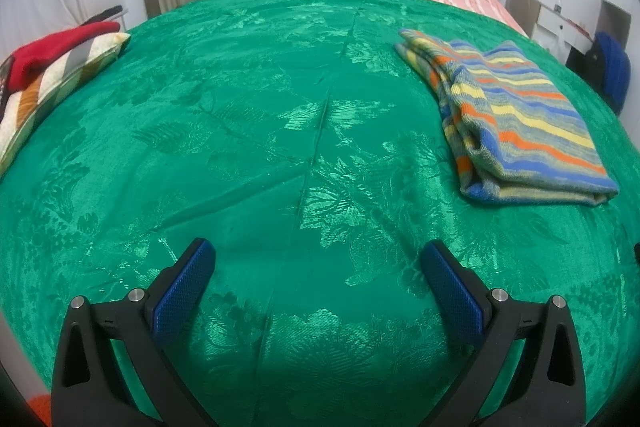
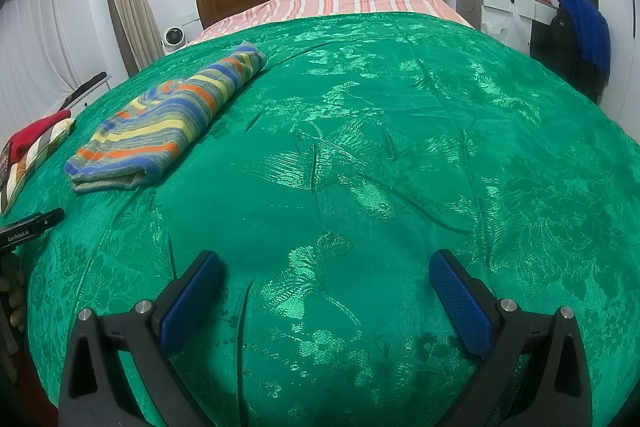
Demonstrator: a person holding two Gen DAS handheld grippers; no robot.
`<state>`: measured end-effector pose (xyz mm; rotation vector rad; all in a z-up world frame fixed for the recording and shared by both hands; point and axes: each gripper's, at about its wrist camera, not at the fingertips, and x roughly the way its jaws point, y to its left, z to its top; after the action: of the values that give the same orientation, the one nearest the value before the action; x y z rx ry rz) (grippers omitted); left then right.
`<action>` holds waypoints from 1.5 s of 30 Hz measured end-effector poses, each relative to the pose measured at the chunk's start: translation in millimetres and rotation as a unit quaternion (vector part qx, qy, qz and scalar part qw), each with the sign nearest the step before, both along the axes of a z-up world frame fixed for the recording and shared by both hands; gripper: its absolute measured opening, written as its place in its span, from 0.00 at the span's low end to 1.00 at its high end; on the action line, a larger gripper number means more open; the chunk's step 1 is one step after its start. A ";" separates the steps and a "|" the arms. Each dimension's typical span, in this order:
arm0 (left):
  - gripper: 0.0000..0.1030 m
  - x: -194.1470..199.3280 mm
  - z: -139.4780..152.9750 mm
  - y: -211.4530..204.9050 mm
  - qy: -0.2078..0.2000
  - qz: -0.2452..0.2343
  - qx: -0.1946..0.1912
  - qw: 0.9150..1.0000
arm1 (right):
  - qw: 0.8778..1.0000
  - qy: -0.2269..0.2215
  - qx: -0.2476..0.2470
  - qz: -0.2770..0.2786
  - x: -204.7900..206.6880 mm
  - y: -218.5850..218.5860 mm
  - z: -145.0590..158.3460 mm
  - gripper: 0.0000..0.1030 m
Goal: Fold small clothes
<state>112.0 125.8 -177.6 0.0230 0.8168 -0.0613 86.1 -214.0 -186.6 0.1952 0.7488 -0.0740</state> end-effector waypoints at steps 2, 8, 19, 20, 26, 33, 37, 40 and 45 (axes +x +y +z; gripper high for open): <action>1.00 -0.2 -0.1 0.0 0.000 0.000 0.000 1.000 | 1.000 0.000 0.000 0.000 0.0 0.1 -0.1 1.00; 1.00 0.2 -0.2 0.3 -0.001 0.000 0.001 1.000 | 1.000 0.000 0.000 0.000 -0.1 0.2 -0.4 1.00; 1.00 1.3 -0.5 0.2 -0.002 0.000 0.003 1.000 | 1.000 -0.001 0.000 0.000 -0.3 0.3 -1.0 1.00; 1.00 1.6 -0.5 0.5 -0.002 0.001 0.003 1.000 | 1.000 -0.001 0.000 0.000 -0.3 0.3 -1.0 1.00; 1.00 1.8 -0.8 0.0 -0.002 0.000 0.003 1.000 | 1.000 -0.001 0.000 -0.001 -0.4 0.4 -1.3 1.00; 1.00 2.7 -0.8 0.6 -0.003 0.001 0.004 1.000 | 1.000 -0.001 0.000 -0.001 -0.3 0.6 -1.5 1.00; 1.00 3.6 -0.7 1.1 -0.004 0.001 0.005 1.000 | 1.000 -0.001 0.000 -0.001 -0.2 0.7 -1.7 1.00; 1.00 4.3 -0.4 1.7 -0.002 0.000 0.003 1.000 | 1.000 -0.001 0.000 -0.001 -0.1 0.6 -1.8 1.00; 0.99 16.2 19.8 22.0 0.040 -0.031 -0.042 0.998 | 0.998 0.051 -0.033 0.000 12.6 8.9 10.0 0.99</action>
<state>128.2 147.8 -157.9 -0.0347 0.8923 -0.1557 98.7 -205.1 -176.6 0.1302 0.8462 -0.1094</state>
